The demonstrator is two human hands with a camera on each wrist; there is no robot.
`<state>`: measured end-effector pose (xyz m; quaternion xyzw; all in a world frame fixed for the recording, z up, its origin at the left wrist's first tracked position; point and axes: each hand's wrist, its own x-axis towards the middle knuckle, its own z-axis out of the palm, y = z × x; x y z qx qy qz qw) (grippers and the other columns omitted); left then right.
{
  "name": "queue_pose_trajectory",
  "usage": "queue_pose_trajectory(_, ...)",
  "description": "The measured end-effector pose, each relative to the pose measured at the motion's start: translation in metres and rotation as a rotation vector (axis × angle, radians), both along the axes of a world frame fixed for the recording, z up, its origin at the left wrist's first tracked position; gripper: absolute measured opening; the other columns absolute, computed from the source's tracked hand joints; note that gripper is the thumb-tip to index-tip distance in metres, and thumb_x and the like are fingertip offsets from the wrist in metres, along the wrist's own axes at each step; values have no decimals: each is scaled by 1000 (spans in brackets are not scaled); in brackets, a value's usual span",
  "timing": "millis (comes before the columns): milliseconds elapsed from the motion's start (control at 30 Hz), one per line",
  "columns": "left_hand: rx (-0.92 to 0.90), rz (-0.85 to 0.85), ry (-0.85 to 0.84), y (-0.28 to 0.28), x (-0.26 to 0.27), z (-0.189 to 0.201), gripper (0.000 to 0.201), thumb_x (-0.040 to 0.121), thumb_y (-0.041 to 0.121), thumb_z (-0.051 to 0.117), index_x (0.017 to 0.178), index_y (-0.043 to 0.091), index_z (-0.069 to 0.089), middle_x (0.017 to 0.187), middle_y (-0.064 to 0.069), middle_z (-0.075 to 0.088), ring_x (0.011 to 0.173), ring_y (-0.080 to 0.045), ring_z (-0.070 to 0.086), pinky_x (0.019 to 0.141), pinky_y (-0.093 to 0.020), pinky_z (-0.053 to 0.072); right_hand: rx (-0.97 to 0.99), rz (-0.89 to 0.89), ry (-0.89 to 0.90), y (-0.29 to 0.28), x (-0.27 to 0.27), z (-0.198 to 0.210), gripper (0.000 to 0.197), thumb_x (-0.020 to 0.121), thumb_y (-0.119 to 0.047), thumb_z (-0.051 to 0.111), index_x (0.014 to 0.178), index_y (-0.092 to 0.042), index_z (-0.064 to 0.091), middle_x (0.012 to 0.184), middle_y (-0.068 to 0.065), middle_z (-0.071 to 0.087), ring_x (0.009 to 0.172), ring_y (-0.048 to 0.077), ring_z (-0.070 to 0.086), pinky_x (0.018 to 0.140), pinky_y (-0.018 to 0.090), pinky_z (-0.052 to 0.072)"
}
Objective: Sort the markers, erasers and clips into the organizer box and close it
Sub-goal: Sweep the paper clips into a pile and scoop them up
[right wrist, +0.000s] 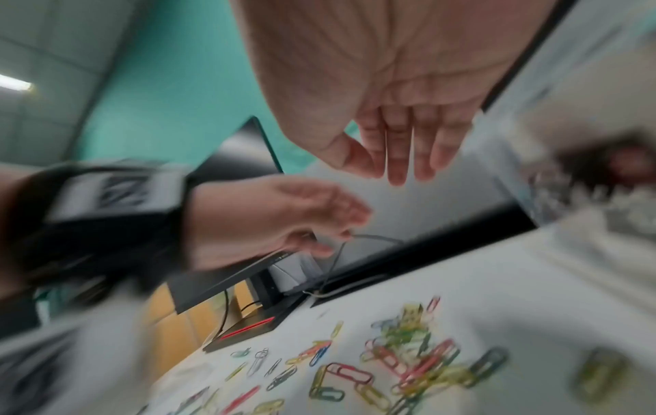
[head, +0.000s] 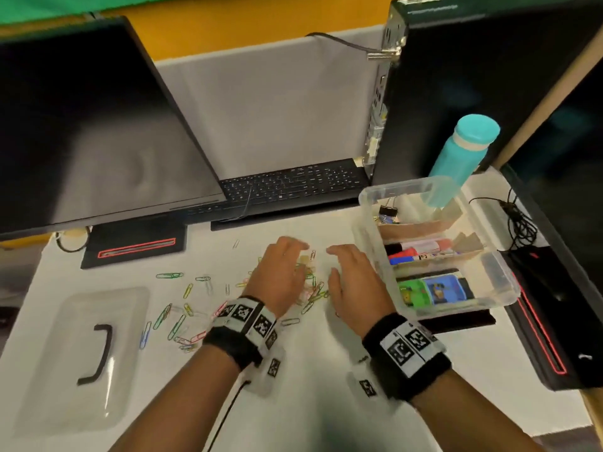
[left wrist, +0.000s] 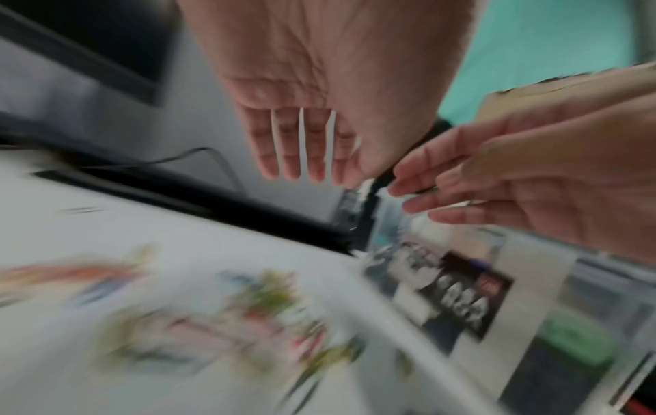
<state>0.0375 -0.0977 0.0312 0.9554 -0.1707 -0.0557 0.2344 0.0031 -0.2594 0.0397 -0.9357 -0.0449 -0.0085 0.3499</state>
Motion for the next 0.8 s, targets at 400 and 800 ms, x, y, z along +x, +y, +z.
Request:
queue_pose_trajectory(400, 254, 550, 265, 178, -99, -59, 64, 91, 13, 47, 148, 6, 18, 156, -15, 17, 144, -31, 16, 119, -44, 17, -470, 338, 293, 37, 92, -70, 28, 92, -8, 46, 115, -13, 62, 116, 10, 48, 105, 29, 49, 88, 38, 48)
queue_pose_trajectory(800, 373, 354, 304, 168, -102, -96, 97, 67, 69, -30, 141, 7, -21, 151, -5, -25, 145, -24, -14, 114, -39, -8, -291, 19, 203, 31, 80, -6, 3, 93, -13, 54, 89, -13, 54, 92, 9, 60, 85, 25, 56, 76, 30, 43)
